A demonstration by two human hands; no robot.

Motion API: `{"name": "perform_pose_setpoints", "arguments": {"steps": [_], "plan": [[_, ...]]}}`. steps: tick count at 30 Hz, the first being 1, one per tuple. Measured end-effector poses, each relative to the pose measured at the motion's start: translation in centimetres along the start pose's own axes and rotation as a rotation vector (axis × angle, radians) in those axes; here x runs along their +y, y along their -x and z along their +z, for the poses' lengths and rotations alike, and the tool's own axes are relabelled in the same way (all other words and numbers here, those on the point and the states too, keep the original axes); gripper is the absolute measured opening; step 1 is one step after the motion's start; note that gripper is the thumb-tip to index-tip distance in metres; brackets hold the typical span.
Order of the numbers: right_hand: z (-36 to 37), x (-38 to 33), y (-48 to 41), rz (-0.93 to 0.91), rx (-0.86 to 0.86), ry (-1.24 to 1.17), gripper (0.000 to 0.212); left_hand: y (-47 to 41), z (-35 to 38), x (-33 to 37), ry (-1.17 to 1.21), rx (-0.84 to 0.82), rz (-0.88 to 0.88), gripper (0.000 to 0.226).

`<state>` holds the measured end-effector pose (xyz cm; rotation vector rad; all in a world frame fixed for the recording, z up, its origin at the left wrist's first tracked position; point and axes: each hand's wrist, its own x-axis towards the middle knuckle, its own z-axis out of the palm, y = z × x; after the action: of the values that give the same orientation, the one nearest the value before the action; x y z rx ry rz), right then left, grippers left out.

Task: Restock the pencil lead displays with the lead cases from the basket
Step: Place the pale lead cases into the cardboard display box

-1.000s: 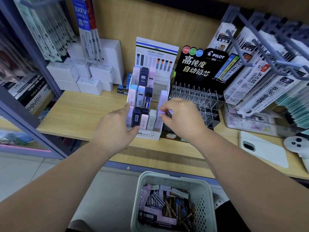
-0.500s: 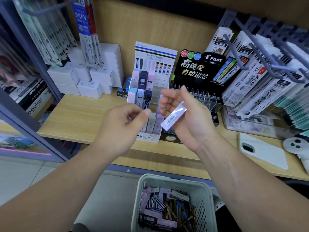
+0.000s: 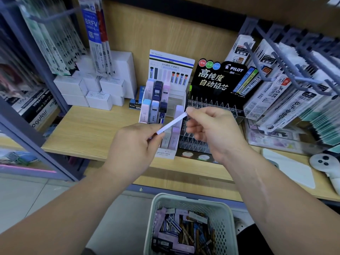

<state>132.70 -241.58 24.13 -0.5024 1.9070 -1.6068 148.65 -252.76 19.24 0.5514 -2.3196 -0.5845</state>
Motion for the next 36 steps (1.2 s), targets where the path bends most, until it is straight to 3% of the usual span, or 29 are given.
{"name": "perform_pose_setpoints", "arguments": {"steps": [5, 11, 15, 18, 21, 26, 32, 36], "plan": [[0.3, -0.4, 0.2, 0.038, -0.049, -0.086, 0.011, 0.1, 0.8, -0.9, -0.108, 0.096, 0.216, 0.020], [0.4, 0.1, -0.6, 0.084, -0.035, -0.124, 0.006, -0.1, 1.9, -1.7, -0.225, 0.073, 0.310, 0.025], [-0.4, 1.4, -1.8, -0.050, 0.016, 0.074, 0.012, -0.8, 1.0, -2.8, -0.253, 0.009, 0.081, 0.050], [-1.1, 2.4, -2.3, -0.224, -0.046, 0.266, 0.022, -1.0, 0.7, -4.0, -0.250, -0.095, -0.195, 0.073], [-1.1, 3.2, -2.7, -0.333, -0.101, 0.437, 0.026, -0.7, 1.0, -4.7, -0.186, -0.233, -0.330, 0.087], [-0.6, 4.3, -3.2, -0.448, -0.155, 0.631, 0.023, -0.7, 1.4, -4.7, -0.127, -0.230, -0.382, 0.086], [-1.3, 1.8, -4.0, -0.508, 0.029, 0.453, 0.029, -0.8, 1.3, -4.8, -0.103, -0.221, -0.390, 0.084], [-1.0, 0.8, -5.2, -0.582, 0.040, 0.567, 0.019, -1.0, 1.4, -4.8, -0.126, -0.219, -0.394, 0.085]]}}
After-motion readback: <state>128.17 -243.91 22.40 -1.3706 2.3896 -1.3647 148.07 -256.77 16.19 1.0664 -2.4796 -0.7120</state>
